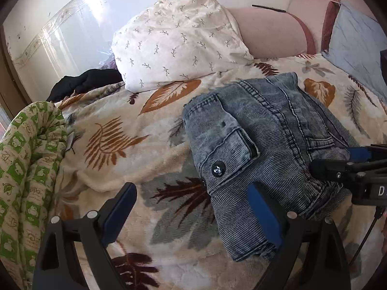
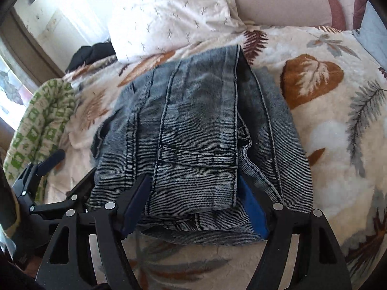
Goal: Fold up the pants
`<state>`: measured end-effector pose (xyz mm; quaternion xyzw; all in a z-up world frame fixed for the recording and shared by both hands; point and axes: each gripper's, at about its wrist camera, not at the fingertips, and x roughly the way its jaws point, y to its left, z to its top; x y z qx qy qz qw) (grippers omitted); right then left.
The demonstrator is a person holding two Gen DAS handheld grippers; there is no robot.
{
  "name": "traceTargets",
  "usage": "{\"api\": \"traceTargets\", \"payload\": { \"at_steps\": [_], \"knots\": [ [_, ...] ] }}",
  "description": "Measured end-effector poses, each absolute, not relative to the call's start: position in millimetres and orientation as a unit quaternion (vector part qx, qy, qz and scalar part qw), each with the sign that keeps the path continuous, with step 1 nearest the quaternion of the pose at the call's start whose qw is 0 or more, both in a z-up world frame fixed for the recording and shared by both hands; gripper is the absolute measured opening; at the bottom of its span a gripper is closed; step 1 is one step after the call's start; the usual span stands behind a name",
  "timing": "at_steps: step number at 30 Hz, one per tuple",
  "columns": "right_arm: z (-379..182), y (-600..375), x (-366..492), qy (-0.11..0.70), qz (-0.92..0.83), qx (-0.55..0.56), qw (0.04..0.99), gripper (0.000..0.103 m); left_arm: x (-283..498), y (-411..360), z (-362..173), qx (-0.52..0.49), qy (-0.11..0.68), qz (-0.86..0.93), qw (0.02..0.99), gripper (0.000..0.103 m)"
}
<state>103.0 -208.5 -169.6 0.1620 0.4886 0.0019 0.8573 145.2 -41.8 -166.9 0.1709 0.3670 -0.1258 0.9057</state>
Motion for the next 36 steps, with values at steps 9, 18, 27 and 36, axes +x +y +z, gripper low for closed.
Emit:
{"api": "traceTargets", "payload": {
  "at_steps": [9, 18, 27, 36],
  "knots": [
    [-179.2, -209.4, 108.2, 0.501, 0.007, 0.153, 0.852, 0.077, 160.7, -43.0, -185.9, 0.158, 0.387, -0.122, 0.900, 0.103],
    [-145.8, -219.7, 85.9, 0.459, 0.017, 0.189, 0.868, 0.078, 124.2, -0.3, -138.1, 0.111, 0.348, -0.099, 0.926, 0.102],
    [-57.9, -201.8, -3.3, 0.276, 0.027, 0.167, 0.946, 0.083, 26.8, 45.4, -58.7, 0.055, 0.254, -0.036, 0.965, 0.103],
    [-9.7, -160.8, -78.2, 0.197, 0.031, 0.108, 0.974, 0.088, -15.9, 40.4, -15.6, 0.075, 0.221, -0.043, 0.971, 0.103]
  ]
}}
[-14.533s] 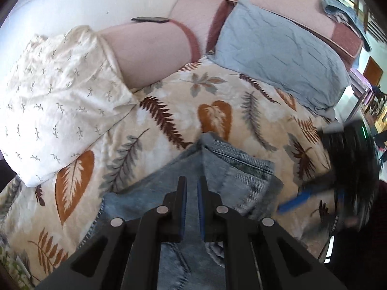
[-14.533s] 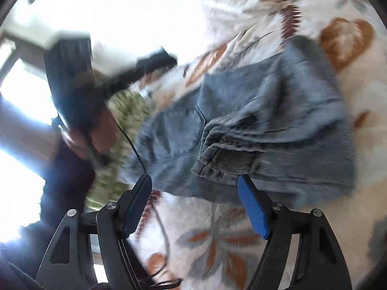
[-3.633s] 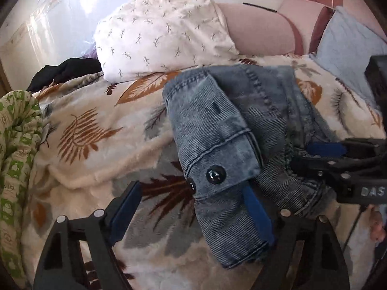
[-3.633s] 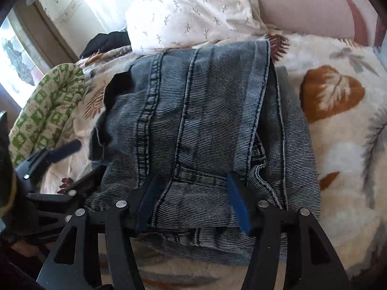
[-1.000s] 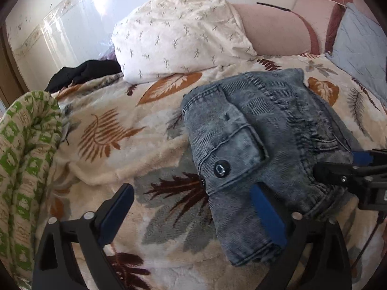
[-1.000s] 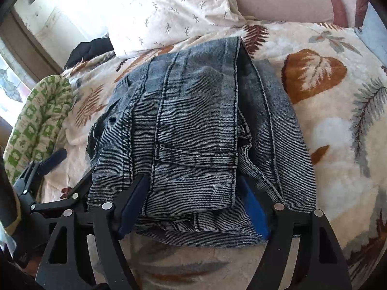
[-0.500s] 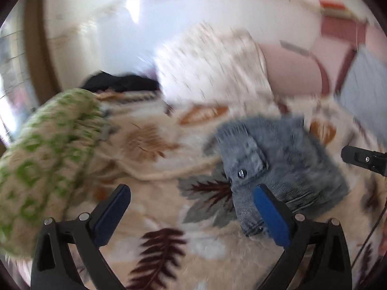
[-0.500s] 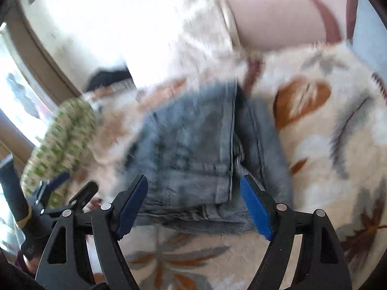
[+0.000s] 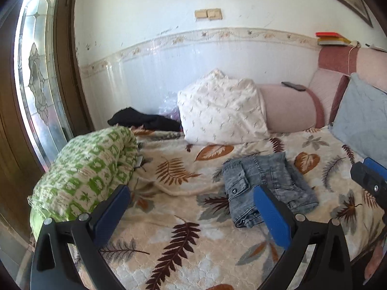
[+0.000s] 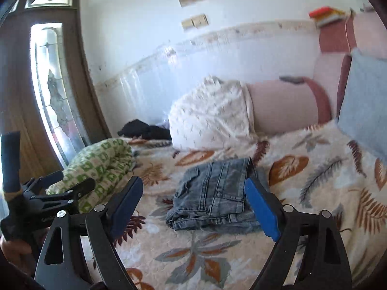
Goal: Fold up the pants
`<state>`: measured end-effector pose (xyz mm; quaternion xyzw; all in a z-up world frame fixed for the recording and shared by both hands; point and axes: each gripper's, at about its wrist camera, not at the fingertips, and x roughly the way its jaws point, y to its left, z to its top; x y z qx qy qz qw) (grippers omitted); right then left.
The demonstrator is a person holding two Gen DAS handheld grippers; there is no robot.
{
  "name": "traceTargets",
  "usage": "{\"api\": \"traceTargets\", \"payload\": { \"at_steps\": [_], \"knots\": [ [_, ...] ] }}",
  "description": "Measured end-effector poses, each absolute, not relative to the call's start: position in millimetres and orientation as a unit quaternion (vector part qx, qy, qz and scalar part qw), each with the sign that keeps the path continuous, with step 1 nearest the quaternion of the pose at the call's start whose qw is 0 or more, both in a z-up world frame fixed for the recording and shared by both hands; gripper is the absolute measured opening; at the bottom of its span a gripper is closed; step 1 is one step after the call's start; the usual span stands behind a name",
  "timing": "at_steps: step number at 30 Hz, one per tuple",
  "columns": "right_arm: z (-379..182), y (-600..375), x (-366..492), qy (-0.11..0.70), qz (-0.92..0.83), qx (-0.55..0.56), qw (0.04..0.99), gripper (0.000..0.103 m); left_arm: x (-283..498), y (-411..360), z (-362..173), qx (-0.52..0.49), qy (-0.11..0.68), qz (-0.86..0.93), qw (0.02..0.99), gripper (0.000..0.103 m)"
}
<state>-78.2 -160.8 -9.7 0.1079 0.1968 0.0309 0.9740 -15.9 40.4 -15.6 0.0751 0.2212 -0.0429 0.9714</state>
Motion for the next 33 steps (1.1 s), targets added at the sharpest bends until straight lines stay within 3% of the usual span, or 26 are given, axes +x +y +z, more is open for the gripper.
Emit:
{"api": "traceTargets", "payload": {
  "at_steps": [20, 33],
  "knots": [
    [-12.4, -123.9, -113.8, 0.135, 0.035, 0.045, 0.989, 0.089, -24.1, 45.0, -12.4, 0.053, 0.233, -0.009, 0.971, 0.103],
    [-36.6, -134.1, -99.7, 0.174, 0.016, 0.054, 0.983, 0.089, -23.4, 43.3, -22.5, 0.058, 0.239, 0.000, 0.969, 0.103]
  ]
}}
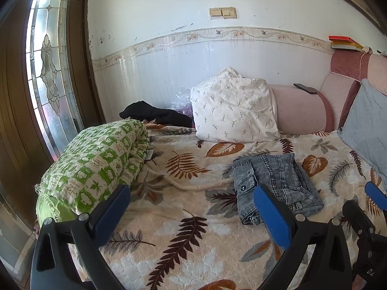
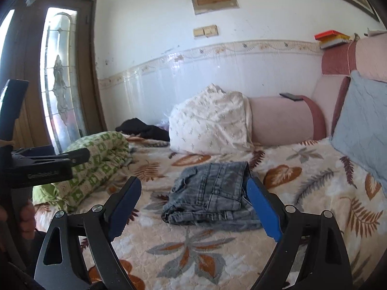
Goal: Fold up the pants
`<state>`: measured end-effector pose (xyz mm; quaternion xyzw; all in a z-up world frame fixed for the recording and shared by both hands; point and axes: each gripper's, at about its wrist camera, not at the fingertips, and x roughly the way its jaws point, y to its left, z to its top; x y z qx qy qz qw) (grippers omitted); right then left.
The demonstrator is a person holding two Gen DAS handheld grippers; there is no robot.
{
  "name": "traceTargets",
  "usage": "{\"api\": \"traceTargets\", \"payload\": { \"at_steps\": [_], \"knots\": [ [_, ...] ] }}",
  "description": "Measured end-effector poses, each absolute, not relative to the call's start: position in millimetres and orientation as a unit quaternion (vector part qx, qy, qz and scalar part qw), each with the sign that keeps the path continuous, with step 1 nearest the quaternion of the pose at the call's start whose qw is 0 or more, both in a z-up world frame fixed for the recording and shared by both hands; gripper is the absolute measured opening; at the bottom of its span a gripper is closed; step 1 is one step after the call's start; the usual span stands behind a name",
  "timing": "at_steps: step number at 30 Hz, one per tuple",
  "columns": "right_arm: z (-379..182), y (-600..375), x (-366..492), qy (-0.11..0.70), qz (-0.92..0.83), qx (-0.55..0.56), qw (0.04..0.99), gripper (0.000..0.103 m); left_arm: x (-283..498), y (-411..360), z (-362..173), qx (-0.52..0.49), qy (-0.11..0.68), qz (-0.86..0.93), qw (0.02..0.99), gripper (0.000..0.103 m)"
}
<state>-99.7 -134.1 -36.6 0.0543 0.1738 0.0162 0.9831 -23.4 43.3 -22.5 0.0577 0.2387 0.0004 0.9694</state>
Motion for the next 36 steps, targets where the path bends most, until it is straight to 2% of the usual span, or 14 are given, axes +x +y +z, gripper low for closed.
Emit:
{"api": "traceTargets", "payload": {
  "at_steps": [13, 16, 21, 26, 30, 36],
  "knots": [
    [-51.6, -129.7, -89.2, 0.214, 0.012, 0.043, 0.976, 0.089, -19.6, 43.9, -34.4, 0.060, 0.251, -0.002, 0.966, 0.103],
    [-55.4, -131.8, -78.0, 0.243, 0.007, 0.035, 0.969, 0.089, -6.6, 46.5, -43.6, 0.056, 0.269, -0.019, 0.961, 0.103],
    [-61.4, -184.4, -38.4, 0.312, 0.033, 0.132, 0.940, 0.090, 48.5, 49.8, -74.5, 0.041, 0.334, -0.077, 0.938, 0.103],
    [-88.1, -251.5, 38.8, 0.397, 0.045, 0.222, 0.890, 0.090, 126.0, 35.6, -117.6, 0.030, 0.420, -0.103, 0.901, 0.103],
    [-127.9, -295.4, 93.2, 0.432, 0.017, 0.275, 0.859, 0.090, 162.9, 14.6, -140.3, 0.019, 0.453, -0.126, 0.883, 0.103],
    [-173.3, -321.6, 123.2, 0.453, 0.045, 0.345, 0.821, 0.090, 193.3, -9.8, -173.2, 0.008, 0.502, -0.177, 0.847, 0.103]
  ]
}}
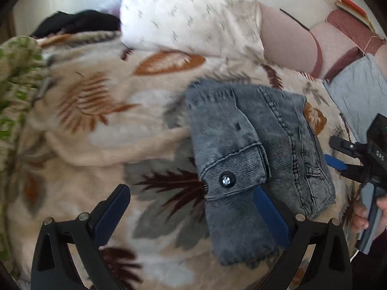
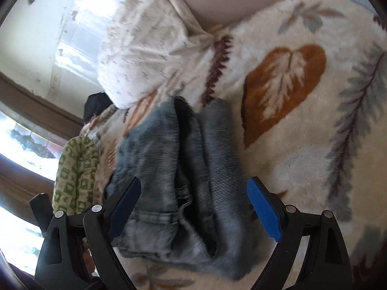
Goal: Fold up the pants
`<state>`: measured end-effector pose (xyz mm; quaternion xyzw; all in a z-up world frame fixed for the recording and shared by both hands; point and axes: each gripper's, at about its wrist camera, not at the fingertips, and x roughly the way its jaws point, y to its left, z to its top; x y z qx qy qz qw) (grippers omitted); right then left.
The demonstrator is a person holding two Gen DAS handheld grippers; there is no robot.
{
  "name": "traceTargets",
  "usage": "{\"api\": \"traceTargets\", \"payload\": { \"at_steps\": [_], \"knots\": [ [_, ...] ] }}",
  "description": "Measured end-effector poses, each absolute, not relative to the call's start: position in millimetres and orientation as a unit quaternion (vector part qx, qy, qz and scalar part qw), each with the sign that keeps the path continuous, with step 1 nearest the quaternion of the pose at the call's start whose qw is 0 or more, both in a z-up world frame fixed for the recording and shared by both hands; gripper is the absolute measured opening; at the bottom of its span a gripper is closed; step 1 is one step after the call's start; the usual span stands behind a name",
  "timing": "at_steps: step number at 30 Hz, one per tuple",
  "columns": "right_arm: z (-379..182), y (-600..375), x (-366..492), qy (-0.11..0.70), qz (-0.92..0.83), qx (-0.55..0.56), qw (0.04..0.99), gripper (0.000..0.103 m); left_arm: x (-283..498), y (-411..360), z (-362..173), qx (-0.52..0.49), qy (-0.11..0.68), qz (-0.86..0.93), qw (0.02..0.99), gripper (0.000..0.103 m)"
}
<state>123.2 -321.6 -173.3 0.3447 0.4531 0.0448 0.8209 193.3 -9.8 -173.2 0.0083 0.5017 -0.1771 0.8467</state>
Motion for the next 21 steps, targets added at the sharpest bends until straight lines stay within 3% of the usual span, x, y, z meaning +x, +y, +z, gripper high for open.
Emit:
{"api": "traceTargets", "payload": {
  "at_steps": [9, 13, 18, 20, 21],
  "knots": [
    [-194.2, -314.1, 144.0, 0.472, 0.085, 0.390, 0.786, 0.095, 203.8, -20.7, -172.3, -0.042, 0.498, -0.241, 0.832, 0.103],
    [-193.5, -300.1, 151.5, 0.483, 0.089, 0.359, 0.794, 0.098, 199.0, -45.1, -179.4, 0.025, 0.491, -0.244, 0.836, 0.103],
    [-197.2, -294.5, 155.2, 0.486, 0.085, 0.338, 0.802, 0.097, 207.4, -31.8, -187.9, -0.030, 0.507, -0.263, 0.820, 0.102],
    [-197.4, -293.9, 154.6, 0.483, 0.082, 0.337, 0.804, 0.093, 205.1, -35.1, -188.1, -0.028, 0.494, -0.272, 0.825, 0.096],
    [-197.8, -293.8, 154.7, 0.482, 0.079, 0.337, 0.805, 0.090, 203.1, -38.5, -188.2, -0.028, 0.491, -0.283, 0.824, 0.087]
  ]
}}
